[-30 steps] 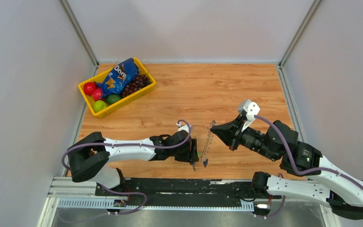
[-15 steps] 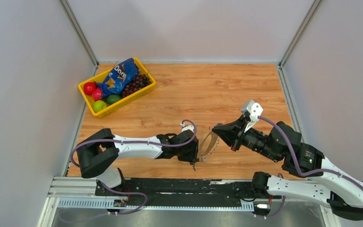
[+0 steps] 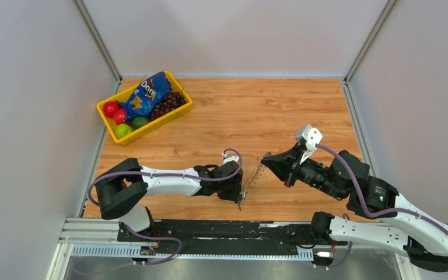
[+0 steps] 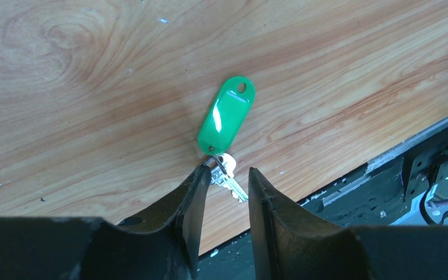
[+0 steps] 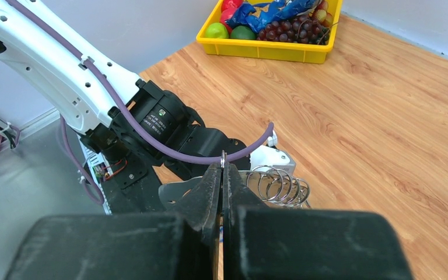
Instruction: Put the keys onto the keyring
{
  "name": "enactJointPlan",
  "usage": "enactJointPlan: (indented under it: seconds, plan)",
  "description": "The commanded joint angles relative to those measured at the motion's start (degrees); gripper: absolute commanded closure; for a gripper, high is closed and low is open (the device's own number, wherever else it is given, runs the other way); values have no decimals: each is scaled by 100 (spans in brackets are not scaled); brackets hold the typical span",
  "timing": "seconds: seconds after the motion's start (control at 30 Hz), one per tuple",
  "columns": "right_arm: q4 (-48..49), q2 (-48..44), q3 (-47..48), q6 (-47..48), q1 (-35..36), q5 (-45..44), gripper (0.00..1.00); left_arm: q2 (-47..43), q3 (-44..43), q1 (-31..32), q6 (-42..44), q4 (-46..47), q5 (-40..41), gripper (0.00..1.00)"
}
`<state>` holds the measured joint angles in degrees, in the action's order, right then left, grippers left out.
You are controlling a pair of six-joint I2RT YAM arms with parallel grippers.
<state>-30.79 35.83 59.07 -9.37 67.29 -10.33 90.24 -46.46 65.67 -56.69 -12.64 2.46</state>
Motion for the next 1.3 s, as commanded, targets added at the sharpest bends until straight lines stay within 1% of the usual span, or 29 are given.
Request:
enactJointPlan:
  seconds: [0.0,0.3,0.43,0.57,0.67,0.73,0.77,0.83,0.93,1.07,1.27]
  plan:
    - [309,-93,35,30,-20,60,100,84,-227,51,-20,-72,27,59]
    - [322,-120,13,22,-20,102,100,205,-267,46,-26,-47,-4,64]
    - [323,-154,8,18,-20,116,100,215,-276,51,-18,-50,8,69]
    - [322,-174,-24,18,-22,97,100,218,-276,52,-18,-63,9,79]
    - [334,-179,-29,8,-20,107,100,178,-236,51,-26,-70,28,84]
    - [347,-181,-35,-3,-23,129,100,110,-194,51,-35,-59,52,90]
    - [348,-182,-40,-4,-22,134,100,47,-161,51,-27,-57,70,96]
    - [369,-170,-55,-13,-20,157,100,-42,-120,58,15,-54,96,100]
    - [392,-117,-61,-13,-22,170,100,-156,-97,85,119,-81,139,100]
    - [404,-60,-28,-22,-23,264,100,-385,-135,94,481,-196,195,100]
    - [281,-157,61,91,-23,410,100,-1012,-245,96,1501,-525,68,100]
